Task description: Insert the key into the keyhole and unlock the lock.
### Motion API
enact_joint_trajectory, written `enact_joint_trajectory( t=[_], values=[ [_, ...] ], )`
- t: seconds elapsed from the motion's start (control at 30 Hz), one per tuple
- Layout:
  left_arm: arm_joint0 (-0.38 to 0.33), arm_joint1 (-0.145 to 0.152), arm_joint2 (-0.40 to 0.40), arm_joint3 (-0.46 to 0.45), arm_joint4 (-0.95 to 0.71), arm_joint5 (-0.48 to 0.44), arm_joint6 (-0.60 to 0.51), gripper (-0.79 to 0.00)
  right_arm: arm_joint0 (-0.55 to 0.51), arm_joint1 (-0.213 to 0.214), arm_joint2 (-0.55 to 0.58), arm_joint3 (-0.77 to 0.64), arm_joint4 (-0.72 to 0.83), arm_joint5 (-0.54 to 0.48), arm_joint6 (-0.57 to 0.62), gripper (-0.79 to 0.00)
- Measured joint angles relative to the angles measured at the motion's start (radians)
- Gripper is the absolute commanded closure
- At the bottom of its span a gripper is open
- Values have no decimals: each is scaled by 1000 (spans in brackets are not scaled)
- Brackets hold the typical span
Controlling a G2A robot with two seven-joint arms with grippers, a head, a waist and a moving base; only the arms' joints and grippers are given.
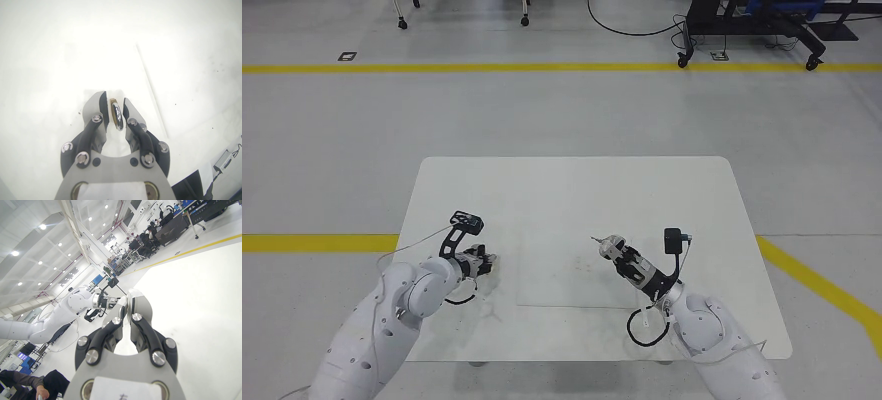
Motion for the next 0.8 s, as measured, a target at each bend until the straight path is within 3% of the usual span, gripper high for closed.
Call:
enact_joint_trajectory(
  t=[0.1, 0.3, 0.43, 0.53, 0.8],
  values=[
    [6, 2, -17, -5, -18, -13, -8, -256, 0, 0, 0, 0, 0, 0, 0, 0],
    [38, 12, -68, -40, -35, -32, -25, -86, 0, 0, 0, 0, 0, 0, 0, 0],
    [56, 16, -82, -59, -31, -36, -30, -83, 0, 0, 0, 0, 0, 0, 0, 0],
    [60, 15, -71, -63, -18, -38, -37, 0, 0, 0, 0, 0, 0, 0, 0, 0],
    [48, 9, -54, -50, 15, -23, -29, 0, 0, 0, 0, 0, 0, 0, 0, 0]
  ],
)
